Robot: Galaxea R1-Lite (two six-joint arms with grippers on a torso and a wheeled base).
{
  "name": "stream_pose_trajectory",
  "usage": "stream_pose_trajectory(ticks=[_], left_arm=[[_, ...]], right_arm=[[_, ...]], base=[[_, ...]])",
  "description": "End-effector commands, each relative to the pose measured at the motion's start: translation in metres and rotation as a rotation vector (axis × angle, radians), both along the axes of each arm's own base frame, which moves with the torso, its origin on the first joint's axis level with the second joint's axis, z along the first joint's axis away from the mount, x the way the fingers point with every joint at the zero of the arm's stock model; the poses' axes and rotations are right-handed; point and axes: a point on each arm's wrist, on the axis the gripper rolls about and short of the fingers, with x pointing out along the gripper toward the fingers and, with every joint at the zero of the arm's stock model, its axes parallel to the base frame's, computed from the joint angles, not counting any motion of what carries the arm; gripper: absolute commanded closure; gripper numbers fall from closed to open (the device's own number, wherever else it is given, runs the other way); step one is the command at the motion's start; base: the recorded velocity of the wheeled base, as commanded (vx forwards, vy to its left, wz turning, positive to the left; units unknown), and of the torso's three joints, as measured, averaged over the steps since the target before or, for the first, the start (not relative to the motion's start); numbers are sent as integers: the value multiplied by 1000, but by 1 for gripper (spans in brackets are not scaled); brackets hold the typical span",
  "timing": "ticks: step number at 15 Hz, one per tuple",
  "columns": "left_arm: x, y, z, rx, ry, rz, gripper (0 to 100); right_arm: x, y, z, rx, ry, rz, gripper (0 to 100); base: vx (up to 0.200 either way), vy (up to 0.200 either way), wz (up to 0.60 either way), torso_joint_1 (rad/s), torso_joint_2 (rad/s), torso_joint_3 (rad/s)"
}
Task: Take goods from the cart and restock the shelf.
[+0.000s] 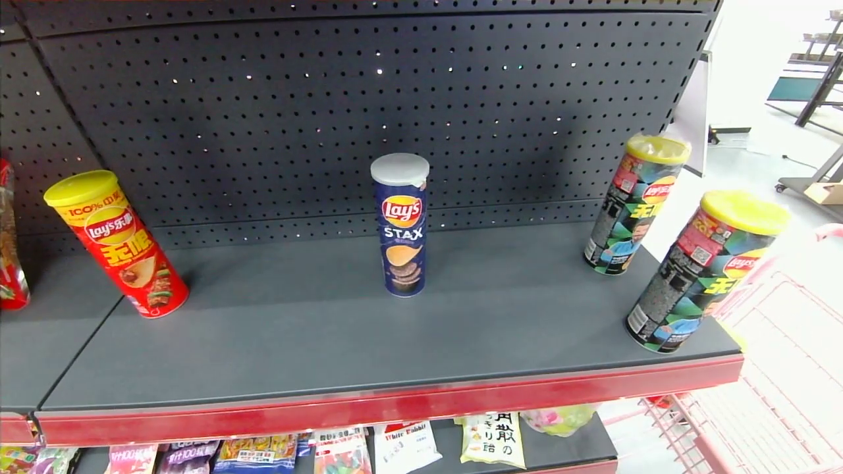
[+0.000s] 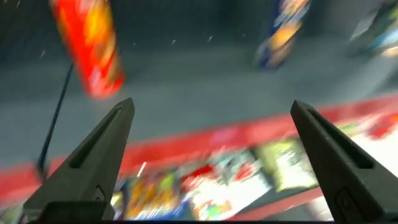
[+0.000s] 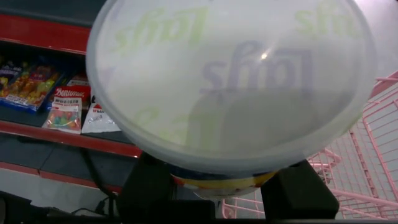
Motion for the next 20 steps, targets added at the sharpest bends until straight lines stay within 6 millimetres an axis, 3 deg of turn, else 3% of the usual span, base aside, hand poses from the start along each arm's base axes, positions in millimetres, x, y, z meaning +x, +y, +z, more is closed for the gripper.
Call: stream_pose_trajectory(ticks=[1,4,5,8,12,16,20], left_arm=[[91,-23,89,10,191,-448,0],[169,-42,84,99,194,-589,0],[204,-51,74,117,169,-668,0],[271,-67,59,203,102,-706,0],[310,-92,60,223,78,-761,0],[329,-100,41,251,98,-803,0],[352,-107,43,261,63,-809,0]], right_arm=[[0,0,0,-1,-2,-1,100],[-1,0,2,5,-11,8,100],[-1,0,3,8,-14,11,100],[-1,0,4,21,-16,9,100],[-2,0,7,45,-21,2,100],[-2,0,7,44,-21,-3,100],[-2,0,7,44,-23,-4,100]], base=[[0,0,0,0,0,0],[0,0,0,0,0,0],[0,0,0,0,0,0],[0,0,0,0,0,0],[0,0,0,0,0,0],[0,0,0,0,0,0],[0,0,0,0,0,0]])
